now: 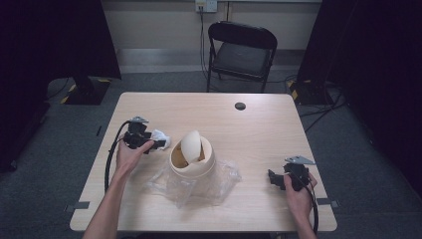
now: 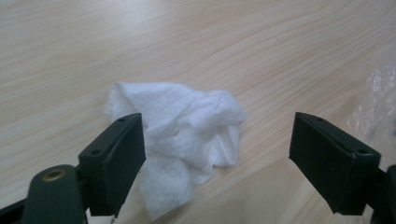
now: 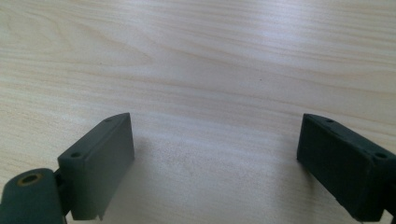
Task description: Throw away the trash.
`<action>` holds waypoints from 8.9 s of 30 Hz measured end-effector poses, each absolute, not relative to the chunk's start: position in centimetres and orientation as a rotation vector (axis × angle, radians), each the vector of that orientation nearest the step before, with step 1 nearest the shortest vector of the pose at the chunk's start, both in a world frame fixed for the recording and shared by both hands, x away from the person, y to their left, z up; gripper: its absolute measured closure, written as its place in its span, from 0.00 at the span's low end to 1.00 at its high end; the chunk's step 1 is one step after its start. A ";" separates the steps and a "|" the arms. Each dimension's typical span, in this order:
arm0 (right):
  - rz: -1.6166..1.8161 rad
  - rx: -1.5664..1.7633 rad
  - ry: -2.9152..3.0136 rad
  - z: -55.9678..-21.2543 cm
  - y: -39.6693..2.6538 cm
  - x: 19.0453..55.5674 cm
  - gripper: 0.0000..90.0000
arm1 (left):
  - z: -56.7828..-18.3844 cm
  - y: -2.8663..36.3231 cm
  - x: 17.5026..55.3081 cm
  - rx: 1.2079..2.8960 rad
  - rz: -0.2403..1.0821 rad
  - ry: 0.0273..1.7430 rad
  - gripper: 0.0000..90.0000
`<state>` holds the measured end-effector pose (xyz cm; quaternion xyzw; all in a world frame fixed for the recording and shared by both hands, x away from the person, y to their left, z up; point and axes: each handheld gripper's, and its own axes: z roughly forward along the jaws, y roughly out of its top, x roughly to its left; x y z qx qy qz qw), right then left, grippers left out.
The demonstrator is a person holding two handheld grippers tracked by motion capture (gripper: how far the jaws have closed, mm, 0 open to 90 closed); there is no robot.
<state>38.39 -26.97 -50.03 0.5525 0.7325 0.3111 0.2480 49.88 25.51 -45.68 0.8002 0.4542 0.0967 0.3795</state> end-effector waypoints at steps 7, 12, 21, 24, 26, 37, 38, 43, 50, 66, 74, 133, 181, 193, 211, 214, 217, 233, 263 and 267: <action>0.847 1.506 1.996 -50.0 -27.0 38.4 0.11 | -46.3 24.3 50.6 2.145 0.318 1.147 0.25; 0.848 1.507 1.991 -50.0 -26.9 38.3 0.11 | -47.1 24.1 50.8 2.155 0.286 1.157 0.26; 0.847 1.506 1.992 -50.0 -26.9 38.3 0.11 | -48.2 23.9 50.9 2.187 0.336 1.155 0.61; 0.847 1.505 1.994 -50.0 -27.0 38.3 0.11 | -48.2 23.9 50.9 2.191 0.341 1.149 0.74; 0.847 1.505 1.994 -50.0 -27.0 38.3 0.11 | -48.2 24.1 50.9 2.177 0.330 1.150 0.83; 0.847 1.507 1.990 -50.0 -26.9 38.3 0.11 | -47.6 24.9 50.2 2.095 0.295 1.144 0.89; 0.848 1.507 1.991 -50.0 -26.9 38.3 0.11 | -47.4 25.0 50.2 2.092 0.294 1.137 0.89; 0.847 1.505 1.994 -50.0 -27.0 38.3 0.11 | -46.5 25.2 49.4 2.035 0.288 1.121 0.89; 0.847 1.505 1.994 -50.0 -27.0 38.3 0.11 | -45.2 24.9 48.0 2.037 0.316 1.075 0.89; 0.846 1.504 1.994 -50.0 -27.0 38.3 0.11 | -41.5 24.2 44.6 1.991 0.382 0.959 0.89; 0.846 1.505 1.994 -50.0 -27.0 38.3 0.11 | -40.9 24.4 42.8 1.953 0.383 0.926 0.89; 0.846 1.505 1.994 -50.0 -27.0 38.3 0.11 | -38.3 19.7 37.9 2.007 0.222 0.682 0.87; 0.847 1.507 1.992 -50.0 -26.9 38.3 0.11 | -37.7 17.3 38.5 2.161 0.233 0.664 0.56; 0.847 1.505 1.994 -50.0 -27.0 38.3 0.11 | -37.4 18.2 38.0 2.173 0.262 0.663 0.87; 0.846 1.505 1.994 -50.0 -27.0 38.3 0.11 | -36.7 19.6 37.1 2.097 0.285 0.673 0.52; 0.847 1.507 1.992 -50.0 -26.9 38.3 0.11 | -36.7 20.2 37.0 2.068 0.283 0.673 0.54; 0.846 1.504 1.994 -50.0 -27.0 38.3 0.11 | -36.7 20.7 37.0 2.042 0.290 0.687 0.52; 0.847 1.507 1.992 -50.0 -26.9 38.3 0.11 | -37.9 24.4 36.6 1.963 0.318 0.847 0.24; 0.847 1.507 1.992 -50.0 -26.9 38.3 0.11 | -45.2 32.9 35.3 1.920 0.374 1.209 0.18; 0.847 1.505 1.994 -50.0 -27.0 38.3 0.11 | -47.1 33.3 35.3 1.956 0.370 1.237 0.18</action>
